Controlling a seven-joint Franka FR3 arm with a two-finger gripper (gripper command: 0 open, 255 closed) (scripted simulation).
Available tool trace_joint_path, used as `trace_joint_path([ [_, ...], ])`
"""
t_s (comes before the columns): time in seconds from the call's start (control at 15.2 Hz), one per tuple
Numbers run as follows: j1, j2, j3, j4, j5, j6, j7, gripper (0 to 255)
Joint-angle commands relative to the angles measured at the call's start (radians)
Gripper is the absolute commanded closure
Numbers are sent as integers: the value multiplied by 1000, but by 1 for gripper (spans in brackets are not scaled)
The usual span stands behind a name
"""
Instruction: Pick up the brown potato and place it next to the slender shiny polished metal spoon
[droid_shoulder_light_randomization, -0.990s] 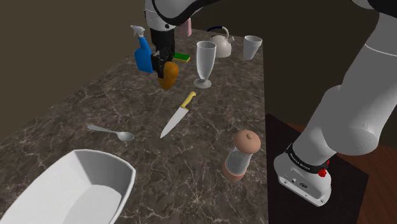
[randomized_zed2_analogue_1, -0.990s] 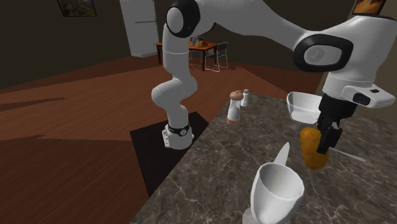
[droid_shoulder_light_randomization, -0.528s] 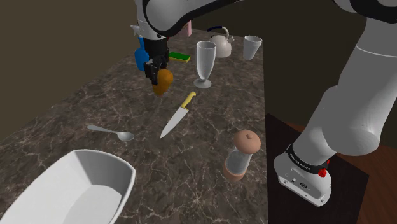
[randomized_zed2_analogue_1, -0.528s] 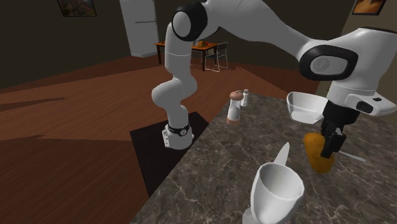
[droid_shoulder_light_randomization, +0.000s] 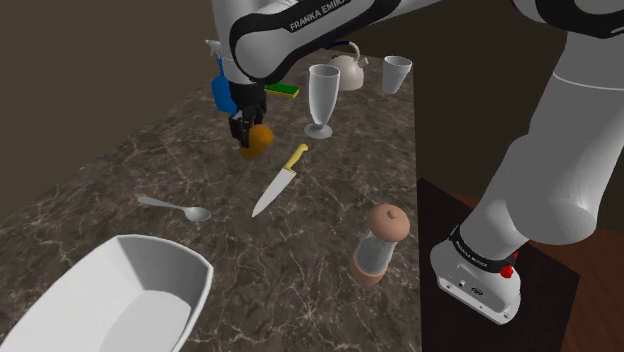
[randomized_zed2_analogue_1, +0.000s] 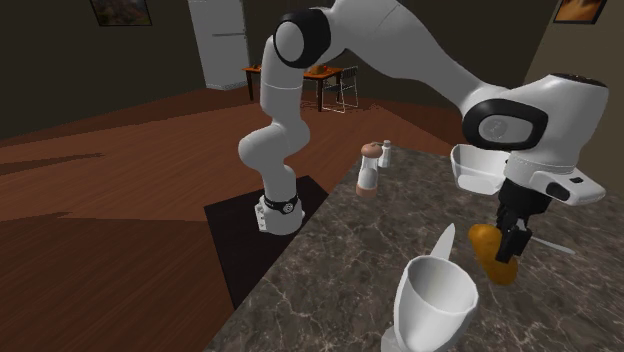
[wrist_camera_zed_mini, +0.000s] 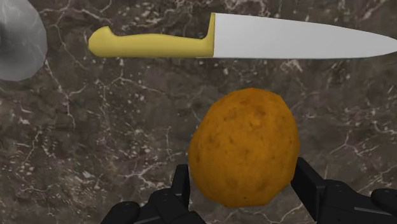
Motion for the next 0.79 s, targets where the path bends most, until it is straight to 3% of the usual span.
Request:
trace_joint_path([
  [0.0, 0, 10, -1, -12, -3, 23, 2, 255],
  [0.73, 3, 70, -6, -65, -20, 134, 17, 255],
])
